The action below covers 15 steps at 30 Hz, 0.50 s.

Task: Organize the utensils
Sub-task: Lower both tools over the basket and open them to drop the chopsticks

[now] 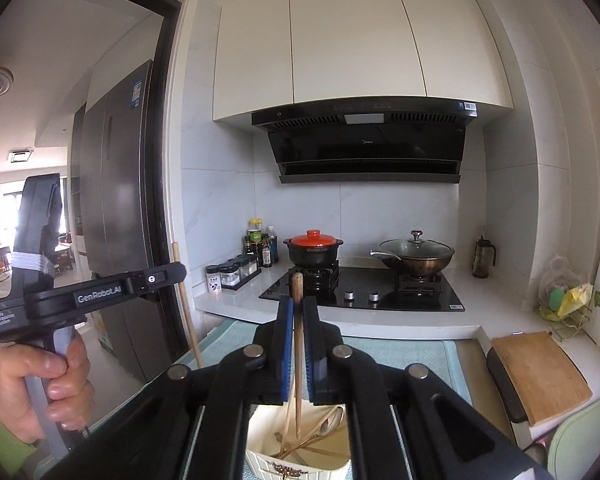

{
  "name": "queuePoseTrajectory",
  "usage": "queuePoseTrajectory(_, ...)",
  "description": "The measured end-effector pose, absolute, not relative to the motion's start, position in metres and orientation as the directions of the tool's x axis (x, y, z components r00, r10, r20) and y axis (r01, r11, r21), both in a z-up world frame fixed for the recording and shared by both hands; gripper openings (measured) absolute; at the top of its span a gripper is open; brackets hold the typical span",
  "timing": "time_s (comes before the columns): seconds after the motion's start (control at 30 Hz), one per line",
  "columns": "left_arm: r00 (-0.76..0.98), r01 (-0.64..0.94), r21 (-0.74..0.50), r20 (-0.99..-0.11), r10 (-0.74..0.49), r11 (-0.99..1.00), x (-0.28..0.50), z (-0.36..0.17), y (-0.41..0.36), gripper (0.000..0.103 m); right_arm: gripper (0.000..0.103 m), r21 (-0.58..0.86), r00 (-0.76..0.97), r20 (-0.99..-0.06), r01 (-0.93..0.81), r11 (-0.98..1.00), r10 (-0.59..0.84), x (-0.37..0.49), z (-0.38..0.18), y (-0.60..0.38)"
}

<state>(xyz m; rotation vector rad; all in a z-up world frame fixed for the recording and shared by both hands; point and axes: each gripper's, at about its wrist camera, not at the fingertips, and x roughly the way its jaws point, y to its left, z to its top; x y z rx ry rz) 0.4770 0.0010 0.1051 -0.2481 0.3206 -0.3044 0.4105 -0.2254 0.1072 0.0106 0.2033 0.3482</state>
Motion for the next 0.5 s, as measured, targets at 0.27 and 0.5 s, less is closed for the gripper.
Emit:
queuePoseTrajectory(0.27, 0.888, 0.203, -0.271, -0.355, -0.294, 0.941, 0.532, 0.049, -0.014, 0.004, 0.005, 0.086, 0.864, -0.327, -0.376, 0.923, 0.382, 0.47, 0.058, -0.211)
queuePoseTrajectory(0.5, 0.834, 0.174, -0.291, -0.465, -0.298, 0.941, 0.568, -0.006, -0.02, 0.004, 0.005, 0.177, 0.755, -0.512, -0.373, 0.911, 0.409, 0.524, -0.001, -0.207)
